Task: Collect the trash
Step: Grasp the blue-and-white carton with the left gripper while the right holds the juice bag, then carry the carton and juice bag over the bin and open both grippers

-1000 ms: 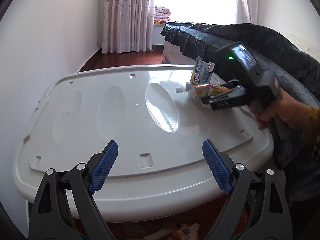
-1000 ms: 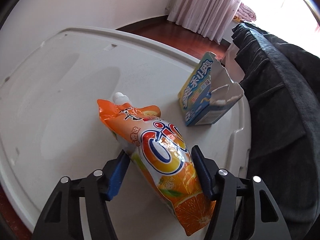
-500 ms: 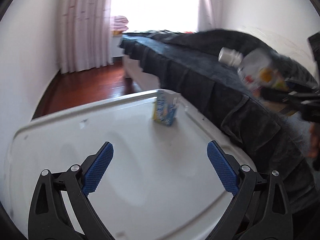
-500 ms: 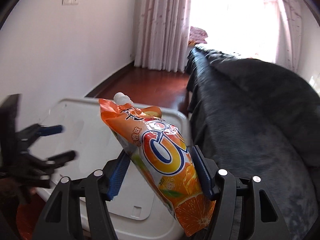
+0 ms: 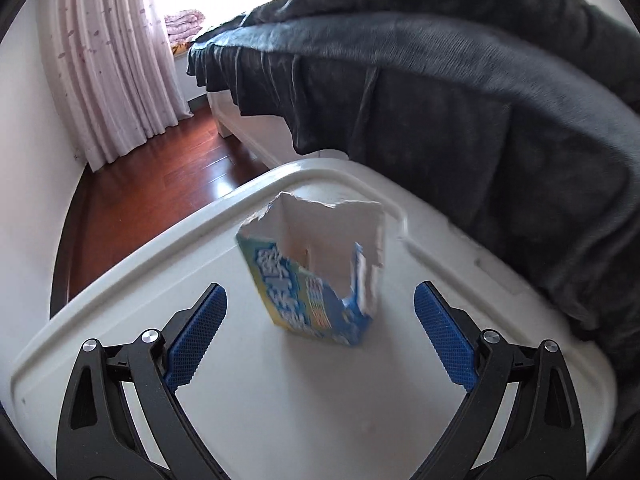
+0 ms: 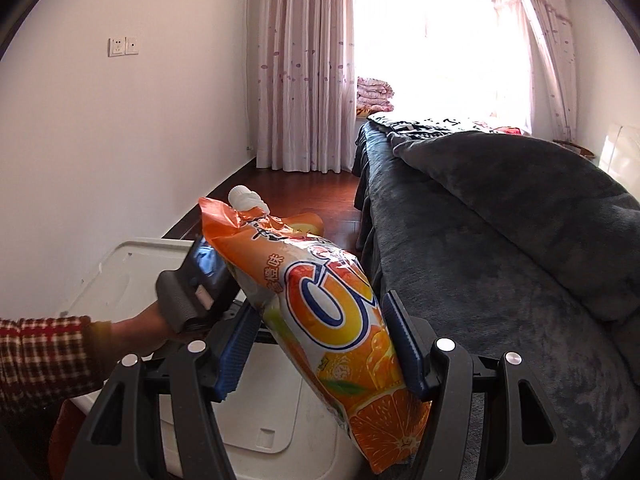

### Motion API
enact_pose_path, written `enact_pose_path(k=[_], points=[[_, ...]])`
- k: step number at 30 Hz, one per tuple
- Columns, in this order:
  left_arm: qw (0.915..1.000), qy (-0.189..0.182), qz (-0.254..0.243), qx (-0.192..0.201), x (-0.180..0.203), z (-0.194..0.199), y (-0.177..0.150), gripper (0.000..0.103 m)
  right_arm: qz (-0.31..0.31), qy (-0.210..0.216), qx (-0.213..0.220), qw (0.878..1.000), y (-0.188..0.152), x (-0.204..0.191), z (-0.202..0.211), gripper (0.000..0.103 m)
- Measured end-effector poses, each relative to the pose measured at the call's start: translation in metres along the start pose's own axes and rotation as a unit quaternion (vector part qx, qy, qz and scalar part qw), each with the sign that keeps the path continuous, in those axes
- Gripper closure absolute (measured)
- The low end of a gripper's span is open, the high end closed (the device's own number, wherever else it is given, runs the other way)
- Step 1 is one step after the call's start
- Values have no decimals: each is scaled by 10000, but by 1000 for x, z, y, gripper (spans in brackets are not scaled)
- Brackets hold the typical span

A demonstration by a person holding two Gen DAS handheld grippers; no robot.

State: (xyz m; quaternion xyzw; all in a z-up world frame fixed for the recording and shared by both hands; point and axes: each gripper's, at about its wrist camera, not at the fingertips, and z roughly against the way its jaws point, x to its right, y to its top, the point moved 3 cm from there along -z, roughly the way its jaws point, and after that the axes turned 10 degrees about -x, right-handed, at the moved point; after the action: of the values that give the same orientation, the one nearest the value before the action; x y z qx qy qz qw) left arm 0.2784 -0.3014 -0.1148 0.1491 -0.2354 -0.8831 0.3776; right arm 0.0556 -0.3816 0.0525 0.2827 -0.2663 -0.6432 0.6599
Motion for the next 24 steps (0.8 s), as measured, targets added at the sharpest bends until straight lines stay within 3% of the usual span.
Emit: enact_pose_path(k=[3, 4, 5, 8, 15, 20, 24], points=[[9999, -48, -46, 91, 0, -13, 6, 11, -31, 18, -90, 10000, -1, 2, -10, 41], [9999, -96, -43, 127, 1, -16, 7, 19, -36, 18, -106, 9999, -2, 2, -11, 41], [9997, -208, -40, 89, 1, -19, 9, 42, -28, 18, -122, 9999, -2, 1, -13, 41], [9997, -184, 154, 53, -1, -19, 10, 49, -8, 5, -147, 9999, -3, -2, -14, 41], [9976, 44, 674, 135, -9, 21, -11, 49, -48, 43, -40, 10000, -1, -4, -10, 41], [9934, 426, 1029, 292, -26, 95, -52, 49, -7, 119, 76, 9999, 3, -24, 5, 41], [9880, 741, 1311, 341, -41, 161, -98, 49, 93, 274, 187, 9994, 2, -63, 31, 41]])
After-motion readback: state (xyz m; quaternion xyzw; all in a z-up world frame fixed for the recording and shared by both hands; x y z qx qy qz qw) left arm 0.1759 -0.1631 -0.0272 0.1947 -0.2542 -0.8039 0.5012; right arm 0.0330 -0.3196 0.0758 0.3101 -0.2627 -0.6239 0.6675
